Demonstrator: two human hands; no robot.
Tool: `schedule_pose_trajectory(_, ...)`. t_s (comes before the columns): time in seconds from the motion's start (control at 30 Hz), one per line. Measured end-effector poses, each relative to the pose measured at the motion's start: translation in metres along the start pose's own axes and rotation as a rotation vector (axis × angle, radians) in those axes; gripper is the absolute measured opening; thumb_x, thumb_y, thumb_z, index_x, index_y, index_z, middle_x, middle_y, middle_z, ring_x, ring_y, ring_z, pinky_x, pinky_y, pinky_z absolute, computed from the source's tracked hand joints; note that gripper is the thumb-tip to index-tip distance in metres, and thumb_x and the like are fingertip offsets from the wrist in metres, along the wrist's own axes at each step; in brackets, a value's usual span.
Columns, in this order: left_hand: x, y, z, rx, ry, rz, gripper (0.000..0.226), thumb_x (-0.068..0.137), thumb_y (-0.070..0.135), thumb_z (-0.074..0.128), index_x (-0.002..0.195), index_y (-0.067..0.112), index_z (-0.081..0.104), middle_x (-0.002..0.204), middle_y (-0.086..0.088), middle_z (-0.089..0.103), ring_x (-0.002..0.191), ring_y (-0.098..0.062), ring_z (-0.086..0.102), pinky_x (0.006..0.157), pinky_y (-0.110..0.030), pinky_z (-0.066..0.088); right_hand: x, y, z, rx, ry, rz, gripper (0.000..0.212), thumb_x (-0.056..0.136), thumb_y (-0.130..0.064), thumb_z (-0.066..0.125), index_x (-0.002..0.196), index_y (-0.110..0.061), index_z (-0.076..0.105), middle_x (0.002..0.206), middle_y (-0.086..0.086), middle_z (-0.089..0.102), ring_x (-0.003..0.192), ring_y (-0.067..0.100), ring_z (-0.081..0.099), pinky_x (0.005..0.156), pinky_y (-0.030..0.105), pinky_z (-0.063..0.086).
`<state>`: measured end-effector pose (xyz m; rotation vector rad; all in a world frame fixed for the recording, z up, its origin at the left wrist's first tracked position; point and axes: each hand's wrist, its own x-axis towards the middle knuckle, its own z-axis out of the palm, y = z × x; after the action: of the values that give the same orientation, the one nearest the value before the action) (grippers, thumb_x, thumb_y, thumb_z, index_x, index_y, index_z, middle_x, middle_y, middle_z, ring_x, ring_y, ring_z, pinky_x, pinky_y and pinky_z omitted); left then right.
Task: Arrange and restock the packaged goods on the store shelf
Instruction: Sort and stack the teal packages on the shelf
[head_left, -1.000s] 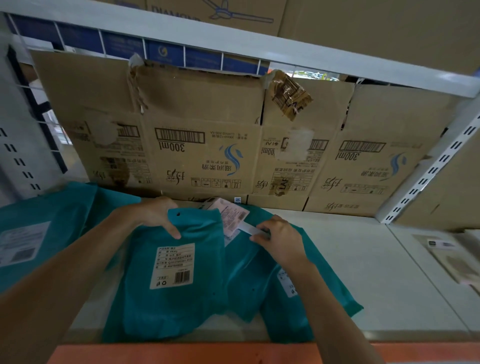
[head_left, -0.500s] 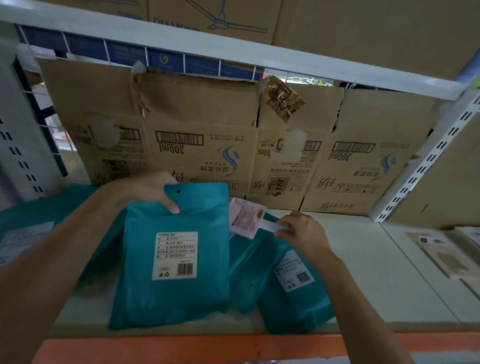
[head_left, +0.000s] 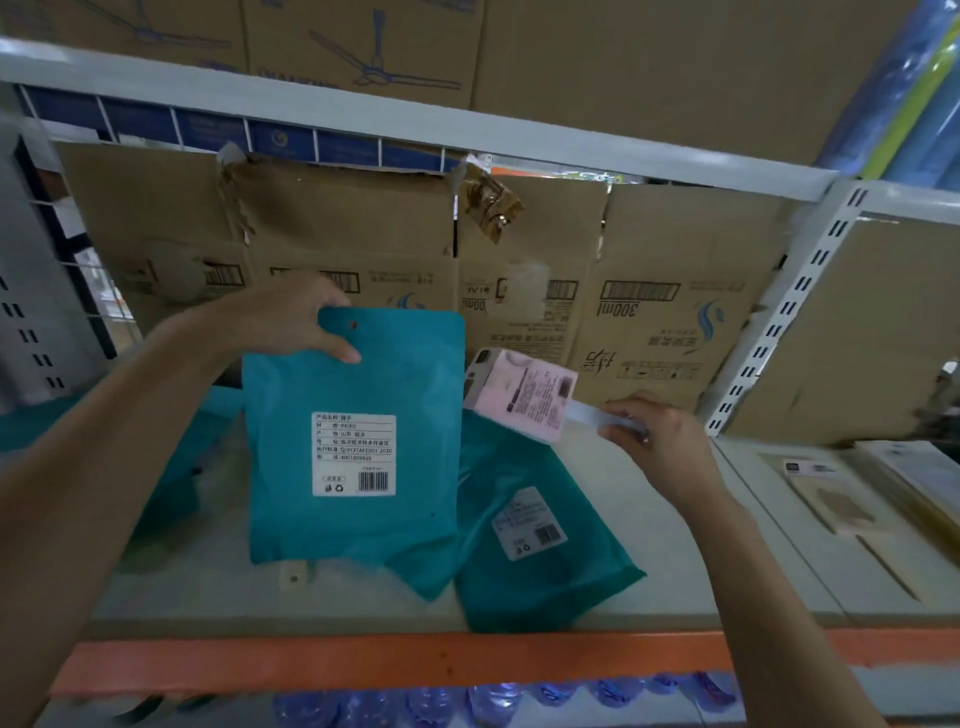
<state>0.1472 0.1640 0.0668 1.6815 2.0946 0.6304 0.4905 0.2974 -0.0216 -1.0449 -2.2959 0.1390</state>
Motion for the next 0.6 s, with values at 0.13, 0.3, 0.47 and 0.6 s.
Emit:
schedule_pose_trajectory(0.13, -0.001, 0.048, 0.011, 0.076, 0.093, 0.043, 0.012, 0.076, 0.020, 0.074, 0.081, 0.018, 0.063, 0.074, 0.007, 0.065, 0.055, 0.001, 0.060, 0.053, -0.020, 0.046, -0.005, 0.038, -0.038, -0.005, 0.063, 0.018, 0.021, 0.081, -0.013, 0.070, 0.101, -0.006, 0.071, 0.099, 0.011, 0.069, 0.084, 0.030, 0.064, 0.067, 0.027, 0.041)
schedule_pose_trajectory(0.3, 0.005, 0.116, 0.045, 0.129, 0.185, 0.095, 0.011, 0.075, 0.018, 0.075, 0.077, 0.019, 0.064, 0.072, 0.007, 0.062, 0.066, -0.009, 0.058, 0.058, -0.028, 0.042, -0.021, 0.105, -0.074, -0.022, 0.057, 0.021, 0.026, 0.078, -0.023, 0.068, 0.098, -0.006, 0.072, 0.097, 0.009, 0.069, 0.084, 0.031, 0.065, 0.067, 0.028, 0.042)
schedule_pose_trajectory(0.47, 0.018, 0.182, 0.093, 0.229, 0.314, 0.099, 0.021, 0.075, 0.022, 0.075, 0.086, 0.006, 0.068, 0.080, -0.008, 0.065, 0.076, -0.024, 0.059, 0.069, -0.036, 0.044, -0.050, 0.172, -0.108, -0.009, 0.075, 0.011, 0.019, 0.076, -0.009, 0.074, 0.096, -0.008, 0.072, 0.090, 0.010, 0.066, 0.076, 0.032, 0.064, 0.065, 0.034, 0.047)
schedule_pose_trajectory(0.6, 0.027, 0.228, 0.129, 0.219, 0.373, 0.123, 0.012, 0.077, 0.023, 0.073, 0.078, 0.016, 0.063, 0.075, 0.003, 0.061, 0.075, -0.022, 0.058, 0.069, -0.039, 0.047, -0.070, 0.220, -0.127, 0.012, 0.085, 0.001, 0.017, 0.076, -0.009, 0.074, 0.092, -0.005, 0.072, 0.087, 0.006, 0.066, 0.073, 0.023, 0.062, 0.059, 0.018, 0.034)
